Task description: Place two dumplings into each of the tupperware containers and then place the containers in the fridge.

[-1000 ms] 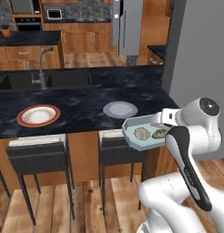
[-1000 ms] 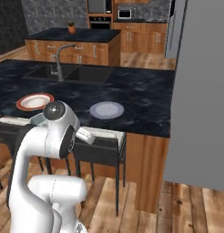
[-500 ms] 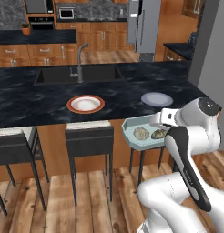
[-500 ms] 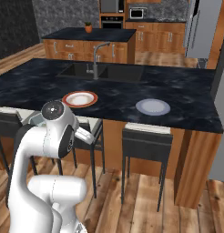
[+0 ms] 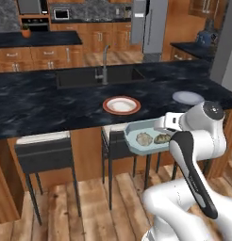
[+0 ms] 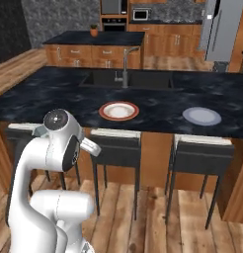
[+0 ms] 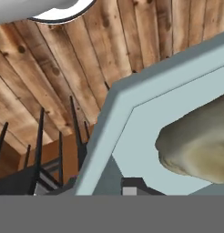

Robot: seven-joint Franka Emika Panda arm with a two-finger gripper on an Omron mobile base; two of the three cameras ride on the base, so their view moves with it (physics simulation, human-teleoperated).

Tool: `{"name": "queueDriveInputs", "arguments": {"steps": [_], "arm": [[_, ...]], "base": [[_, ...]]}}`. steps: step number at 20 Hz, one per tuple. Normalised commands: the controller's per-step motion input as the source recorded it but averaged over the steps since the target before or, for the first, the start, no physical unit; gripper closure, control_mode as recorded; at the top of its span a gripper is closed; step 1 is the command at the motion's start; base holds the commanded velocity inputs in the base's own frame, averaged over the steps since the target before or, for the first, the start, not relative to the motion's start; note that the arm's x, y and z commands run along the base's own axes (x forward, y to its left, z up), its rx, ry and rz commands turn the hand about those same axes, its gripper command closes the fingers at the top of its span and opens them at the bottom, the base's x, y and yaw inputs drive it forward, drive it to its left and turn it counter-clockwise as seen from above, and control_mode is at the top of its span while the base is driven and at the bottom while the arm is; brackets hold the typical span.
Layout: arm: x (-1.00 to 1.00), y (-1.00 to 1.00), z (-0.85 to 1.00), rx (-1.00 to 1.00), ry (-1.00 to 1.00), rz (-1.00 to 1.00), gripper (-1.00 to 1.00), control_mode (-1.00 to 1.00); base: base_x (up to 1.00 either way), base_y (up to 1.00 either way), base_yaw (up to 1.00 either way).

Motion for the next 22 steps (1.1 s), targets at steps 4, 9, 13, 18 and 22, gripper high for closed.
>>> {"name": "queueDriveInputs", "arguments": {"steps": [4, 9, 13, 18, 22], "arm": [[0.00, 0.00, 0.00, 0.00, 0.00, 0.00, 1.00, 1.00], [0.00, 0.00, 0.00, 0.00, 0.00, 0.00, 1.00, 1.00], [0.00, 0.00, 0.00, 0.00, 0.00, 0.00, 1.00, 1.00], [0.00, 0.00, 0.00, 0.00, 0.00, 0.00, 1.00, 1.00], [0.00, 0.00, 0.00, 0.00, 0.00, 0.00, 1.00, 1.00]], "base": [[0.00, 1.00, -0.35], [-0.02, 1.00, -0.31], [-0.08, 1.00, -0.27], [-0.21, 1.00, -0.30], [-0.24, 1.00, -0.31]]}}
